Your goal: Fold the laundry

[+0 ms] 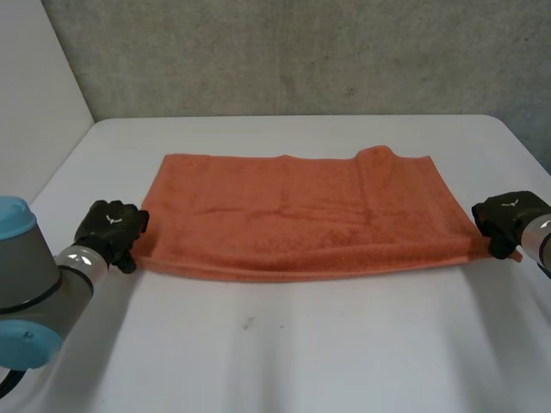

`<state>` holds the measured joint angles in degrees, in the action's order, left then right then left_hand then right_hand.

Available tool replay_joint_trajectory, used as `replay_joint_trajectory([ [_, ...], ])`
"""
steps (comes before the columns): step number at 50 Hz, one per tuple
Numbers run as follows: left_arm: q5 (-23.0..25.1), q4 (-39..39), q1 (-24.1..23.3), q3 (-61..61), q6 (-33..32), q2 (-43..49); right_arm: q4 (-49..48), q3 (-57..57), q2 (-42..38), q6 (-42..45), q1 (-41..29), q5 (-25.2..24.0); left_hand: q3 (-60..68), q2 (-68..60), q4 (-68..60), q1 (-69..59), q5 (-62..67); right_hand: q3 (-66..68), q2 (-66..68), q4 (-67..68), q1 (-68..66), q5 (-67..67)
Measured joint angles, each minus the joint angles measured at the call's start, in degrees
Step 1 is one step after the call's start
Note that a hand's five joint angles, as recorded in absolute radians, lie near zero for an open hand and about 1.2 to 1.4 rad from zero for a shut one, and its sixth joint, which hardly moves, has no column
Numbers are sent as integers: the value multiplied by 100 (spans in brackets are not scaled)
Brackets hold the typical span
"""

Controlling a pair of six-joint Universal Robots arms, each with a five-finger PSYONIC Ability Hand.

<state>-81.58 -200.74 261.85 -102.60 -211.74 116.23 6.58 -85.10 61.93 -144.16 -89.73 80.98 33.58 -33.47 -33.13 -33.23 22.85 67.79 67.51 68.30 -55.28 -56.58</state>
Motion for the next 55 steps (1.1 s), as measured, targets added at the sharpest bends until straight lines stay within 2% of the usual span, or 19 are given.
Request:
replay_joint_trajectory([
  [5, 181, 86, 53, -5, 4, 0, -29, -11, -19, -10, -7, -5, 178, -193, -184, -212, 194, 0, 0, 3, 0, 0],
  [9, 234, 123, 80, -6, 6, 5, -50, -29, -22, -14, -9, -4, 910, -931, -927, -1035, 924, 0, 0, 3, 0, 0],
  [10, 245, 132, 90, -6, 6, 10, -62, -39, -23, -14, -9, -3, 1479, -1523, -1529, -1659, 1521, 0, 0, 3, 0, 0],
  [12, 254, 142, 104, -6, 5, 26, -78, -55, -23, -14, -10, -2, 1918, -1936, -1973, -2065, 1950, 0, 0, 3, 0, 0],
  [13, 251, 146, 113, -6, 3, 38, -87, -69, -23, -15, -10, -2, 2706, -2731, -2771, -2900, 2743, 0, 0, 3, 0, 0],
  [14, 251, 146, 113, -6, 3, 38, -87, -69, -23, -15, -10, -2, 2706, -2731, -2771, -2900, 2743, 0, 0, 3, 0, 0],
  [15, 235, 155, 128, -10, -3, 39, -86, -81, -21, -12, -9, -2, 3277, -3338, -3349, -3220, 3243, 0, 0, 3, 0, 0],
  [22, 159, 373, 205, -142, -42, -169, 106, -143, 18, 99, 12, 29, 3459, -3504, -3514, -3219, 3252, 0, 0, 3, 0, 0],
  [28, 110, 1124, 267, -460, -107, -844, 878, -304, 236, 579, 84, 66, 3463, -3510, -3515, -3219, 3252, 0, 0, 3, 0, -1],
  [32, 82, 2004, 324, -754, -202, -1525, 1620, -596, 514, 1270, 306, 137, 3463, -3513, -3515, -3219, 3252, 0, 0, 3, 0, -1],
  [34, 81, 2125, 332, -795, -217, -1621, 1709, -643, 549, 1368, 340, 150, 3463, -3513, -3515, -3220, 3252, 0, 0, 3, 0, -1],
  [35, 82, 2544, 363, -946, -282, -1971, 1867, -732, 623, 1562, 411, 176, 3463, -3515, -3516, -3219, 3252, 0, 0, 3, 0, -1],
  [38, 95, 2799, 384, -1067, -383, -2289, 2119, -962, 866, 2122, 580, 294, 3464, -3515, -3516, -3219, 3252, 0, 0, 3, 0, -1],
  [46, 121, 2330, 352, -811, -467, -2212, 1810, -707, 870, 2156, 603, 360, 3469, -3518, -3537, -3219, 3252, 0, 0, 3, 0, 0],
  [50, 90, 1516, 154, -97, -423, -1392, 1509, 104, 244, 1508, 387, 386, 3475, -3521, -3538, -3219, 3252, 0, 0, 3, 0, -1],
  [54, 60, 1117, 3, 397, -403, -831, 1414, 691, -226, 1084, 219, 408, 3479, -3523, -3540, -3219, 3252, 0, 0, 3, 0, -2],
  [55, 22, 829, -140, 885, -394, -308, 1365, 1259, -665, 723, 86, 442, 3479, -3525, -3540, -3220, 3252, 0, 0, 3, 0, -2],
])
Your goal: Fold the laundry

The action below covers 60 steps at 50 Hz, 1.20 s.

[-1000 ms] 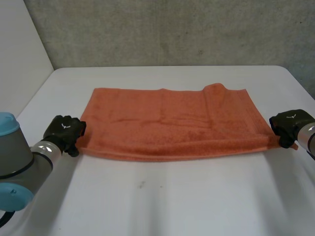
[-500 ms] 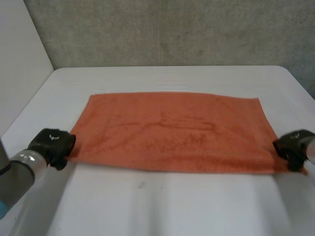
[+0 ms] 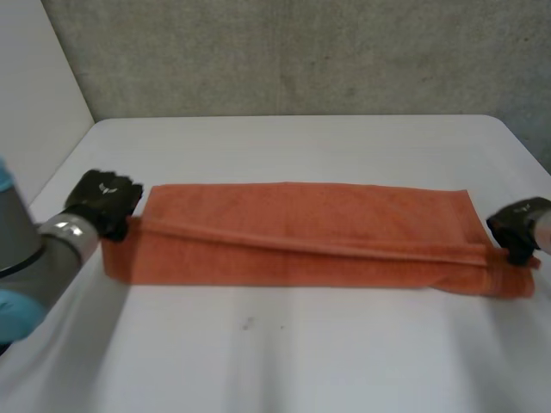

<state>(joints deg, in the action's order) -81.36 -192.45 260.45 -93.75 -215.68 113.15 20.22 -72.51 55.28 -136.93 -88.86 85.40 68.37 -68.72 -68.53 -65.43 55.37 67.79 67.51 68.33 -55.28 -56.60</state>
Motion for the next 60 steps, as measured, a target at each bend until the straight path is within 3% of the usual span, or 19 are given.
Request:
replay_joint_trajectory([
  [15, -529, -480, -409, 2748, -49, 2495, -419, 3038, -2146, -1048, -529, 562, 0, -3, 0, 1, 0, 0, 0, 0, 0, 0],
  [29, -605, -1348, -423, 3287, -62, 2992, -1357, 4005, -2812, -1053, -795, 922, 0, -4, -1, 1, 0, 0, 0, 0, 0, 0],
  [32, -572, -1480, -435, 3256, -60, 2988, -1486, 4001, -2819, -1054, -808, 965, -217, 217, 149, 141, -98, -902, -895, -938, 694, 810],
  [34, -485, -1598, -480, 3167, -60, 2976, -1569, 3988, -2818, -1072, -837, 1026, -767, 775, 668, 628, -505, -3218, -3375, -3258, 2965, 3064],
  [35, -447, -1635, -502, 3126, -62, 2969, -1588, 3984, -2815, -1083, -851, 1050, -3337, 3396, 3291, 3610, -3084, -3218, -3375, -3258, 2965, 3064],
  [36, -375, -1701, -546, 3037, -65, 2946, -1609, 3967, -2804, -1124, -874, 1101, -3337, 3396, 3291, 3610, -3084, -5084, -5103, -5128, 4211, 4892],
  [37, -340, -1739, -571, 2985, -66, 2929, -1614, 3956, -2797, -1151, -883, 1121, -4952, 5028, 5054, 5231, -4755, -5084, -5103, -5128, 4211, 4892],
  [39, -303, -1784, -599, 2926, -68, 2904, -1617, 3942, -2782, -1192, -895, 1146, -5396, 5489, 5476, 5428, -5131, -5515, -5486, -5497, 4350, 5259],
  [44, -195, -2058, -706, 2562, -71, 2648, -1592, 3734, -2438, -1587, -914, 1209, -5615, 5703, 5683, 5432, -5276, -5573, -5520, -5508, 4350, 5291],
  [50, -198, -2275, -744, 1916, -57, 1951, -1590, 2816, -1232, -2162, -869, 1047, -5614, 5710, 5683, 5431, -5277, -5573, -5520, -5508, 4350, 5291],
  [55, -220, -2245, -734, 1086, -11, 1014, -1587, 1469, -3, -2292, -707, 485, -5614, 5710, 5683, 5432, -5276, -5573, -5520, -5508, 4350, 5291],
  [60, -216, -2220, -731, 426, 93, 391, -1559, 502, 562, -2234, -438, -24, -5614, 5710, 5682, 5430, -5277, -5112, -5075, -5171, 4072, 4963],
])
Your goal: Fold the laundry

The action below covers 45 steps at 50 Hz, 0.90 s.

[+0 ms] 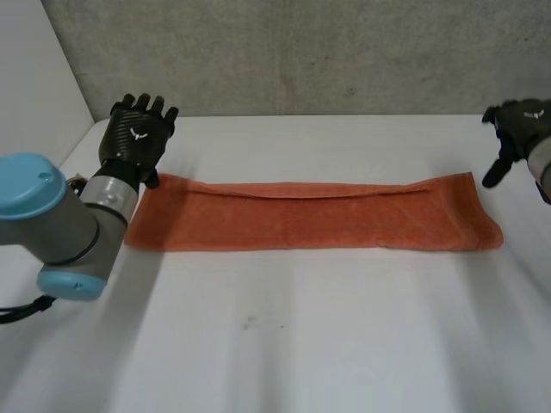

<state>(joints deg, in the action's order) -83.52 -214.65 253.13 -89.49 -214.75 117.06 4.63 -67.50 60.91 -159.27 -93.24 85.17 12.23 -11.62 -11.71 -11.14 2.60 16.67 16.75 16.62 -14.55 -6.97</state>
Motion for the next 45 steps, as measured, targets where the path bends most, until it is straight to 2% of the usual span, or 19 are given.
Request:
replay_joint_trajectory([
  [2, 5, 8, -2, -168, 64, -127, 2, -226, 86, 25, 66, -135, 0, 0, 0, 0, 0, 492, 473, 501, -424, -444],
  [5, 29, 64, -11, -479, 257, -323, 4, -599, 189, 78, 172, -389, 520, -616, -573, -703, 519, 1381, 1414, 1387, -1187, -1249],
  [7, 38, 94, -14, -530, 312, -348, 4, -665, 193, 89, 191, -457, 816, -887, -854, -1017, 789, 1590, 1588, 1598, -1368, -1445],
  [8, 78, 238, -21, -568, 448, -339, 4, -732, 154, 104, 207, -601, 1366, -1440, -1432, -1632, 1360, 2355, 2373, 2359, -2021, -2190],
  [12, 185, 596, -17, -380, 582, -139, 8, -627, -52, 106, 194, -766, 2773, -2868, -2839, -3041, 2723, 2994, 3018, 2998, -2545, -2797],
  [15, 327, 1138, 10, 42, 630, 223, 49, -308, -421, 97, 174, -872, 2992, -3059, -3049, -3205, 2927, 3718, 3692, 3724, -3139, -3504],
  [21, 516, 2376, 86, 1354, 630, 1210, 364, 770, -1410, 68, 147, -960, 2909, -2967, -2927, -2985, 2841, 3955, 3903, 3978, -3321, -3757],
  [30, 542, 2709, 135, 2709, 597, 2148, 1053, 2447, -2739, 31, -32, -971, 2907, -2951, -2901, -2985, 2824, 4031, 3963, 4062, -3374, -3864],
  [35, 541, 2695, 134, 3073, 592, 2448, 1231, 3027, -3143, 17, -145, -954, 2824, -2852, -2821, -2910, 2751, 4028, 3962, 4056, -3374, -3864],
  [36, 541, 2692, 134, 3144, 591, 2515, 1248, 3172, -3230, 14, -171, -944, 2493, -2499, -2499, -2553, 2424, 3185, 3144, 3301, -2693, -3233],
  [37, 541, 2692, 133, 3180, 590, 2553, 1248, 3229, -3260, 12, -179, -938, 2101, -2144, -2112, -2119, 2027, 3081, 3040, 3103, -2496, -3047],
  [38, 541, 2691, 133, 3213, 590, 2585, 1246, 3280, -3287, 10, -187, -931, 2101, -2144, -2112, -2119, 2027, 1814, 1750, 1833, -1256, -1823],
  [39, 541, 2688, 134, 3259, 589, 2630, 1234, 3369, -3325, 2, -198, -910, 1298, -1338, -1290, -1220, 1188, 807, 626, 827, -411, -827],
  [40, 541, 2688, 134, 3279, 589, 2652, 1222, 3412, -3340, -6, -202, -893, 1298, -1338, -1290, -1220, 1188, 352, 293, 361, -109, -381],
  [42, 539, 2685, 136, 3323, 589, 2702, 1168, 3499, -3357, -58, -209, -813, 122, -157, -120, -97, 45, -324, -337, -287, 267, 250],
  [45, 529, 2678, 141, 3328, 592, 2705, 1073, 3521, -3337, -190, -214, -696, -1, -5, -1, -49, -2, -466, -450, -345, 295, 341],
])
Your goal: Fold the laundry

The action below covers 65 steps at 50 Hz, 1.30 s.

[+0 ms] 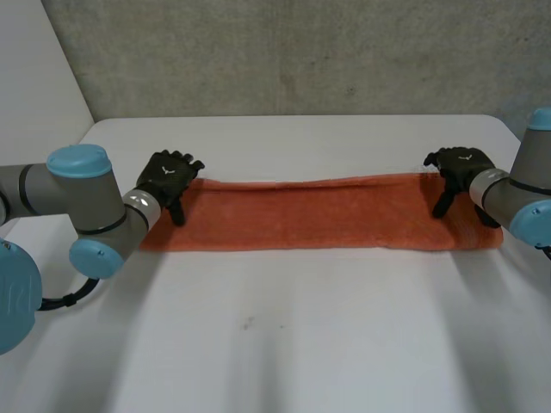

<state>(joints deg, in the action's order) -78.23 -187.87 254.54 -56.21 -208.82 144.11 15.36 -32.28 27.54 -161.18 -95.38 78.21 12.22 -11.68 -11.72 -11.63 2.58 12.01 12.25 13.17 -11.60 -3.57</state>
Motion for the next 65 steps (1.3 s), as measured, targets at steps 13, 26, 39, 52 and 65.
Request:
replay_joint_trajectory([
  [13, -44, -90, 44, -661, 17, -683, -233, -1219, 869, -401, 72, 165, 0, 7, 0, 0, 0, 0, 0, 0, 0, 0],
  [26, -43, -256, 54, -2116, 28, -1722, -830, -3758, 2316, 428, 376, -171, 0, 7, 0, 0, 0, 336, 333, 220, -156, -236],
  [39, -47, -455, 58, -2623, 53, -1981, -1784, -4530, 2381, 714, 792, -235, 0, 7, 0, 0, 0, 2023, 2051, 1909, -1638, -1735],
  [52, -50, -517, 59, -2782, 56, -2078, -2275, -4033, 1930, 1298, 1084, 500, 0, 7, 0, 0, 0, 5533, 5487, 5491, -4310, -5137],
  [65, -43, -514, 114, -3164, 61, -2469, -2535, -3308, 1969, 3132, 1116, 1657, 0, 7, 0, 0, 0, 5547, 5487, 5492, -4310, -5231],
])
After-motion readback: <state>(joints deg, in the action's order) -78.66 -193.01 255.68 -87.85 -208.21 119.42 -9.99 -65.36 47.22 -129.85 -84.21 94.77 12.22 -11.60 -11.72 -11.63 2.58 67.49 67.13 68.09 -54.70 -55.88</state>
